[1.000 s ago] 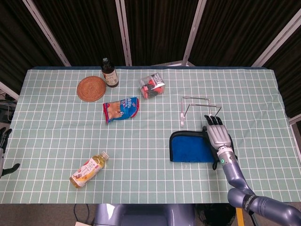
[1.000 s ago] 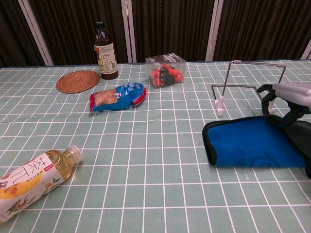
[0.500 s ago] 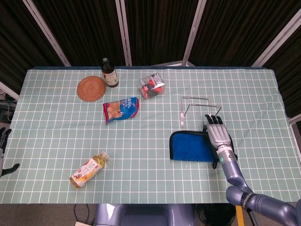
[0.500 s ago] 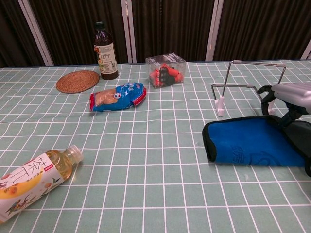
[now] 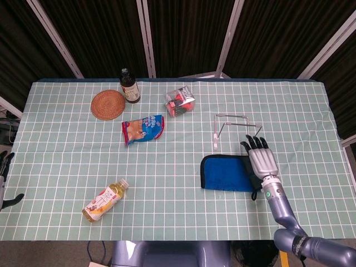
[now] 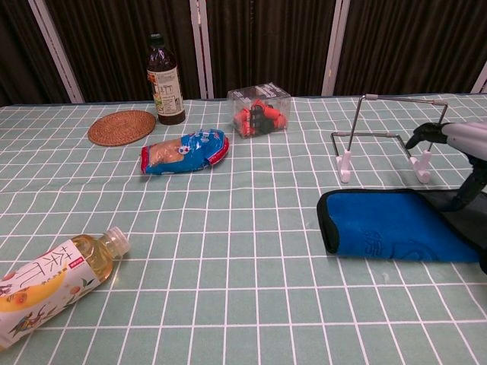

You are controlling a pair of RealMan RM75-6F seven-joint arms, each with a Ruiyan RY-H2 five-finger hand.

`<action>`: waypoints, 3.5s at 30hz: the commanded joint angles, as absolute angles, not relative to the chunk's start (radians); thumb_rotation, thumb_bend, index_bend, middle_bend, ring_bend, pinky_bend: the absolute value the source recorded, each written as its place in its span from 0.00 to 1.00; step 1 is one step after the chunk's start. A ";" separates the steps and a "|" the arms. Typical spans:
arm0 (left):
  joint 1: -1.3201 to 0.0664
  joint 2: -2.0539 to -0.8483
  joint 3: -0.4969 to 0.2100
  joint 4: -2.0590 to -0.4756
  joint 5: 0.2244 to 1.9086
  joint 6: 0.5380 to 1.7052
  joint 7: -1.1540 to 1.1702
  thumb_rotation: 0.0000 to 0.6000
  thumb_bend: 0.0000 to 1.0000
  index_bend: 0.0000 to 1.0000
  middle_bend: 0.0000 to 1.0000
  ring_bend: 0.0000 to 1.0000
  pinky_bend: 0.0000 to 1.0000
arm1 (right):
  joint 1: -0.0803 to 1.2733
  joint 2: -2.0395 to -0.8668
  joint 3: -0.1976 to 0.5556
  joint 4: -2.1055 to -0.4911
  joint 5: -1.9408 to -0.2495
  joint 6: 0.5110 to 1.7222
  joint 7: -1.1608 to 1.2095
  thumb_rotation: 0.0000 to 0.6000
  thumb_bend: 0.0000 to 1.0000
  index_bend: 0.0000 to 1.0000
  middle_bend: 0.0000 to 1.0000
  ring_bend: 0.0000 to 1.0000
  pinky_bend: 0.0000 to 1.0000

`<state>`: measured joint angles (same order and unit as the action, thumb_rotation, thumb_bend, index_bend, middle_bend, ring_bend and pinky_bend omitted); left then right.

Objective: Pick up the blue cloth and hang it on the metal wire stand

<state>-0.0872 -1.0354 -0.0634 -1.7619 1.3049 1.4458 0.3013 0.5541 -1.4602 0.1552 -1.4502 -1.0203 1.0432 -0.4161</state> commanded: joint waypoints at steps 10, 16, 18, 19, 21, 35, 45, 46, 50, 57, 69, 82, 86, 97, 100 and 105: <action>-0.077 -1.026 -0.052 -1.774 1.342 1.467 0.287 1.00 0.00 0.00 0.00 0.00 0.00 | 0.393 -1.271 -0.065 -1.506 -1.428 1.206 -0.244 1.00 0.06 0.32 0.00 0.00 0.00; -0.077 -1.027 -0.050 -1.782 1.352 1.473 0.297 1.00 0.00 0.00 0.00 0.00 0.00 | 0.360 -1.334 -0.112 -1.312 -1.579 1.287 -0.195 1.00 0.13 0.39 0.00 0.00 0.00; -0.078 -1.030 -0.050 -1.783 1.351 1.470 0.302 1.00 0.00 0.00 0.00 0.00 0.00 | 0.360 -1.360 -0.116 -1.257 -1.609 1.298 -0.185 1.00 0.17 0.39 0.00 0.00 0.00; -0.079 -1.031 -0.052 -1.783 1.348 1.470 0.304 1.00 0.00 0.00 0.00 0.00 0.00 | 0.363 -1.374 -0.116 -1.230 -1.626 1.304 -0.189 1.00 0.19 0.40 0.00 0.00 0.00; -0.080 -1.033 -0.054 -1.782 1.344 1.469 0.308 1.00 0.00 0.00 0.00 0.00 0.00 | 0.365 -1.394 -0.115 -1.194 -1.642 1.309 -0.188 1.00 0.21 0.41 0.00 0.00 0.00; -0.086 -1.044 -0.061 -1.767 1.315 1.454 0.319 1.00 0.00 0.00 0.00 0.00 0.00 | 0.373 -1.474 -0.121 -1.039 -1.708 1.303 -0.203 1.00 0.24 0.43 0.00 0.00 0.00; -0.085 -1.044 -0.057 -1.772 1.324 1.458 0.323 1.00 0.00 0.00 0.00 0.00 0.00 | 0.376 -1.513 -0.112 -0.966 -1.725 1.313 -0.200 1.00 0.27 0.43 0.00 0.00 0.00; -0.085 -1.045 -0.057 -1.772 1.324 1.458 0.323 1.00 0.00 0.00 0.00 0.00 0.00 | 0.377 -1.517 -0.110 -0.960 -1.725 1.312 -0.196 1.00 0.27 0.43 0.00 0.00 0.00; -0.086 -1.045 -0.057 -1.770 1.321 1.454 0.323 1.00 0.00 0.00 0.00 0.00 0.00 | 0.379 -1.521 -0.107 -0.952 -1.724 1.309 -0.187 1.00 0.32 0.46 0.00 0.00 0.00; -0.087 -1.046 -0.056 -1.770 1.323 1.453 0.323 1.00 0.00 0.00 0.00 0.00 0.00 | 0.380 -1.531 -0.105 -0.939 -1.720 1.300 -0.166 1.00 0.35 0.49 0.00 0.00 0.00; -0.088 -1.048 -0.052 -1.770 1.325 1.448 0.324 1.00 0.00 0.00 0.00 0.00 0.00 | 0.376 -1.550 -0.112 -0.887 -1.731 1.307 -0.129 1.00 0.41 0.55 0.02 0.00 0.00; -0.089 -1.049 -0.051 -1.770 1.325 1.445 0.323 1.00 0.00 0.00 0.00 0.00 0.00 | 0.368 -1.569 -0.081 -0.882 -1.695 1.326 -0.017 1.00 0.45 0.62 0.07 0.00 0.00; -0.093 -1.044 -0.050 -1.769 1.317 1.428 0.302 1.00 0.00 0.00 0.00 0.00 0.00 | 0.373 -1.545 -0.018 -0.958 -1.604 1.284 0.100 1.00 0.45 0.63 0.08 0.00 0.00; -0.093 -1.038 -0.049 -1.769 1.324 1.428 0.289 1.00 0.00 0.00 0.00 0.00 0.00 | 0.417 -1.476 0.121 -1.088 -1.333 1.036 0.216 1.00 0.45 0.63 0.08 0.00 0.00; -0.093 -1.039 -0.048 -1.769 1.323 1.428 0.292 1.00 0.00 0.00 0.00 0.00 0.00 | 0.429 -1.492 0.134 -1.048 -1.291 0.985 0.200 1.00 0.43 0.63 0.08 0.00 0.00; -0.095 -1.042 -0.050 -1.767 1.317 1.424 0.296 1.00 0.00 0.00 0.00 0.00 0.00 | 0.432 -1.517 0.145 -0.991 -1.243 0.944 0.170 1.00 0.10 0.23 0.02 0.00 0.00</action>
<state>-0.0949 -1.0417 -0.0495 -1.7675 1.3174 1.4243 0.2963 0.4267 -1.5051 0.1318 -1.0117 -1.2694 0.9619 0.1859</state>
